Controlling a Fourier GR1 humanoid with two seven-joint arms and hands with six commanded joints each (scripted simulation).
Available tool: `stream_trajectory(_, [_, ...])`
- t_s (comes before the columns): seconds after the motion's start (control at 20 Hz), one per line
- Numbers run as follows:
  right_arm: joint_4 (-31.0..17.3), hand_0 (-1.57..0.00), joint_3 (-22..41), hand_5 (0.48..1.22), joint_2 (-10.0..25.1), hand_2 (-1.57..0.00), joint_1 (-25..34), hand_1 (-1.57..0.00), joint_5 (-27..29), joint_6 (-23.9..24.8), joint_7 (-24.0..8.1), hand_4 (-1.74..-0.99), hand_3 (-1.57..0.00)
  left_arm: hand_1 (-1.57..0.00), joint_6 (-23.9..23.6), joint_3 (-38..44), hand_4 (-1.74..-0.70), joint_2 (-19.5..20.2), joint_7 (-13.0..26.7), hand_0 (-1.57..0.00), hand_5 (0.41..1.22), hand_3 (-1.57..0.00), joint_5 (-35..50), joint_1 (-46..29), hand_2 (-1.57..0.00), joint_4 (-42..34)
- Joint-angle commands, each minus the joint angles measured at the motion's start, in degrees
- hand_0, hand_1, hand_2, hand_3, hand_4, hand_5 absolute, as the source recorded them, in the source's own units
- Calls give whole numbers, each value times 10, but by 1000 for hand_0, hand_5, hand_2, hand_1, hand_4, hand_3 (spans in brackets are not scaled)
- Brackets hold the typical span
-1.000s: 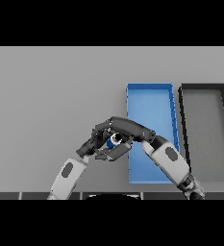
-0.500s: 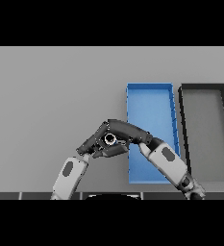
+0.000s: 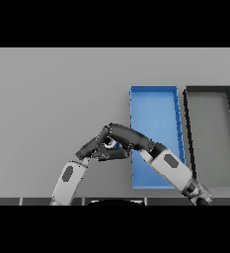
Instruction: Pick up the blue pipe and place it into the blue bin.
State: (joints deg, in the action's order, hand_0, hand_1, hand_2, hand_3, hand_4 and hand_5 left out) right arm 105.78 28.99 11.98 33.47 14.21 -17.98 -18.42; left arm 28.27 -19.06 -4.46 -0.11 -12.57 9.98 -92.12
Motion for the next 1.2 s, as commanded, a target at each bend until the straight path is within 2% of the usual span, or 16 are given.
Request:
stream_trajectory(0.0, [4,-1565,-3,1211,0,-1565,-1,-1565,1,2,-13,-1738,-1559,-549,10,2,-1206,2,-4,-598,1221,-477,-5,-2,-529,-2])
stream_trajectory(0.05, [8,-1566,-6,1213,-1,-1566,-2,-1566,-1,1,-22,-1738,-1562,-439,14,1,-1136,1,-8,-478,1132,-381,-19,-3,-423,-4])
stream_trajectory(0.1, [14,-1567,-6,1214,-2,-1567,-6,-1567,-6,2,-26,-1739,-1563,-351,16,3,-1085,-3,3,-383,1029,-305,-22,-7,-338,-10])
stream_trajectory(0.25, [5,-1569,-12,1218,-12,-1569,-4,-1569,-17,-4,-31,-1740,-1567,-179,13,11,-996,-9,36,-195,770,-156,-15,-11,-173,-17])
stream_trajectory(0.35, [7,-1570,-13,1219,-21,-1570,-11,-1570,-24,-13,-33,-1740,-1569,-114,15,20,-970,-13,44,-125,647,-99,-4,-10,-110,-9])
stream_trajectory(0.45, [9,-1570,-19,1220,-34,-1570,-16,-1570,-17,-16,-44,-1741,-1569,-73,10,21,-968,-14,42,-79,567,-63,-8,-8,-70,-6])
stream_trajectory(0.55, [9,-1570,-28,1220,-40,-1570,-28,-1570,-18,-25,-30,-1741,-1570,-46,2,14,-947,-15,40,-50,513,-40,-20,-12,-45,-7])
stream_trajectory(0.7, [14,-1571,-62,1221,-60,-1571,-8,-1571,43,-25,-65,-1741,-1570,-23,0,11,-922,-15,42,-25,482,-20,-27,-16,-22,1])
stream_trajectory(0.85, [23,-1571,-99,1221,-74,-1571,36,-1571,105,0,-132,-1741,-1571,-11,0,12,-909,-16,50,-12,464,-10,-29,-10,-11,5])
stream_trajectory(0.95, [15,-1571,-139,1221,-74,-1571,93,-1571,149,15,-162,-1741,-1571,-7,3,16,-907,-10,43,-8,450,-6,-26,-10,-7,6])
stream_trajectory(1.1, [-17,-1571,-199,1221,-46,-1571,181,-1571,214,27,-158,-1741,-1571,-3,10,18,-906,-10,56,-3,437,-3,-17,-12,-3,0])
stream_trajectory(1.15, [-27,-1571,-219,1221,-36,-1571,202,-1571,207,36,-149,-1741,-1571,-2,11,21,-905,-9,62,-3,435,-2,-15,-8,-2,-4])
